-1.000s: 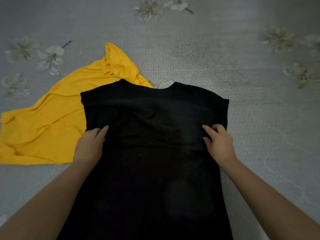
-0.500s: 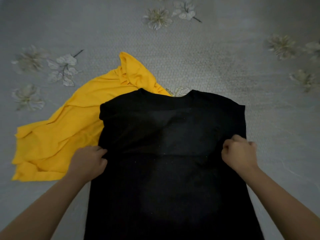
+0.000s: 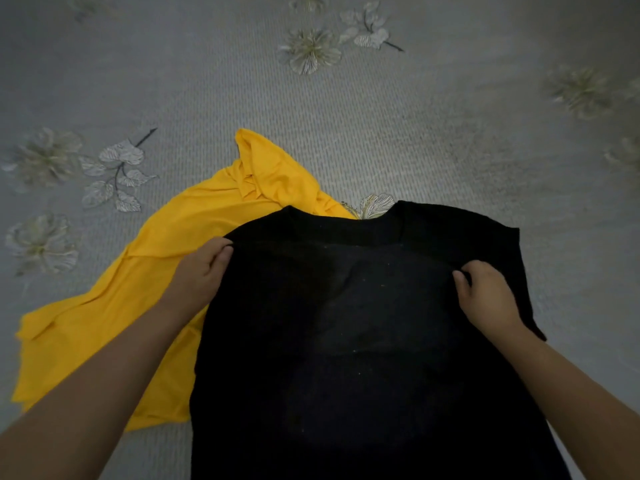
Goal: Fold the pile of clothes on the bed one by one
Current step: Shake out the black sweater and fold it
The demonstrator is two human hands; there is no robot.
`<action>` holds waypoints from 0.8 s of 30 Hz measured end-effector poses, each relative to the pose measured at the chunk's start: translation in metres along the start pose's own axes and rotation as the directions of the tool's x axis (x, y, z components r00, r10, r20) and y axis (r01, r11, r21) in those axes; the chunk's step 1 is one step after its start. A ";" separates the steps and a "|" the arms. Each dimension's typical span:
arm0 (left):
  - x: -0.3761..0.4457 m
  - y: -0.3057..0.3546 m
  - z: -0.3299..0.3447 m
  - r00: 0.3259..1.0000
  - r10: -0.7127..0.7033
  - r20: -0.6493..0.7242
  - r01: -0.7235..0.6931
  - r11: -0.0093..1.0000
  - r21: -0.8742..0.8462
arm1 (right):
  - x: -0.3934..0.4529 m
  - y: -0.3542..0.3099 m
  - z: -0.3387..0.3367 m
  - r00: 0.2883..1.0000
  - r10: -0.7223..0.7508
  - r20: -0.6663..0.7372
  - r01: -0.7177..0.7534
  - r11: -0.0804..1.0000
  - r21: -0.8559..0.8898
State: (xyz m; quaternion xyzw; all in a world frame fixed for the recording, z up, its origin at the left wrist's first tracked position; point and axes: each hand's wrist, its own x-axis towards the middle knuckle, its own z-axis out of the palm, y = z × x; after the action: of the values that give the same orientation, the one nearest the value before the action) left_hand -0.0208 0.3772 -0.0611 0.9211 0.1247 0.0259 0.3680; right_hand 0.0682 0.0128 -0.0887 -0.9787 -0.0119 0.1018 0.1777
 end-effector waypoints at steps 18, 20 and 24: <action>-0.023 -0.003 0.041 0.989 0.133 0.067 -0.147 0.799 0.583 | -0.034 0.003 0.014 0.968 -0.173 0.179 0.223 0.923 -0.313; -0.053 0.003 0.059 0.972 -0.005 0.235 -0.132 0.814 0.565 | -0.047 0.014 0.021 0.945 -0.168 0.279 0.254 0.917 -0.308; -0.070 -0.009 0.072 0.958 -0.181 0.222 0.021 0.818 0.575 | -0.040 0.023 0.025 0.941 -0.160 0.298 0.245 0.930 -0.275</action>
State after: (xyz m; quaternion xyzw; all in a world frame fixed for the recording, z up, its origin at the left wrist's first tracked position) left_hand -0.0805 0.3175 -0.1169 0.9754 0.1252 -0.1562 0.0921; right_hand 0.0239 -0.0023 -0.1123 -0.9646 -0.1535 0.2124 0.0293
